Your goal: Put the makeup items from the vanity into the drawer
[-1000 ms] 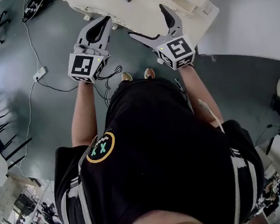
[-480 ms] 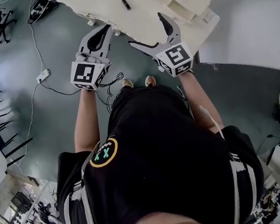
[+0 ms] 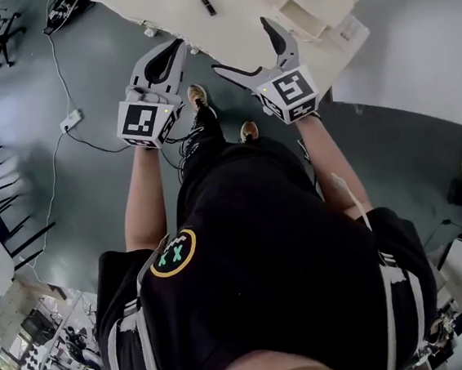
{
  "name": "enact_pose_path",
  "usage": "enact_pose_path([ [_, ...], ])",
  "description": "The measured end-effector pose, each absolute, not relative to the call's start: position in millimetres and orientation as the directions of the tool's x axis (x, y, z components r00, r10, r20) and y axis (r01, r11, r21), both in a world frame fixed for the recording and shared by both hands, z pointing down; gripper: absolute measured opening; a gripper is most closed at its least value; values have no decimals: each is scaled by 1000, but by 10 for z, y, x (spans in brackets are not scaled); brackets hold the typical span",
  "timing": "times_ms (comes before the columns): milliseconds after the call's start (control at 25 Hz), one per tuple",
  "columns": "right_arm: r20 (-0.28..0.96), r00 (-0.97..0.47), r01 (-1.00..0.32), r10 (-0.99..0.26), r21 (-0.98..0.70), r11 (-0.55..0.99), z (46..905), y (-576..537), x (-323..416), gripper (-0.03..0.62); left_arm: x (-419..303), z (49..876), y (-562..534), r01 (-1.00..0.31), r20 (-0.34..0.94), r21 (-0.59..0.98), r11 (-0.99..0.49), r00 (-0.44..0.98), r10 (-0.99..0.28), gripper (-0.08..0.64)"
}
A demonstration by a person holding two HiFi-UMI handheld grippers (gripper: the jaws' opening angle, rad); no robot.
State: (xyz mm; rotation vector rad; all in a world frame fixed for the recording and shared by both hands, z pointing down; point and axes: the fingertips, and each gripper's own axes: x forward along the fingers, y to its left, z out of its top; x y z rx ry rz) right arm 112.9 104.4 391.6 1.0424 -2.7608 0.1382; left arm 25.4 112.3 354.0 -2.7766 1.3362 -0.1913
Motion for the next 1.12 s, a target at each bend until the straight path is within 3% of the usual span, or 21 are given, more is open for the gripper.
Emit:
enact_pose_path([
  [760, 327, -580, -791, -746, -7, 612, 4152, -789, 416, 600, -322, 3764, -788, -623, 86, -76, -779, 774, -627, 20],
  [1120, 439, -502, -833, -745, -13, 554, 4740, -1289, 445, 600, -373, 4031, -1244, -586, 113, -20, -810, 804, -584, 20],
])
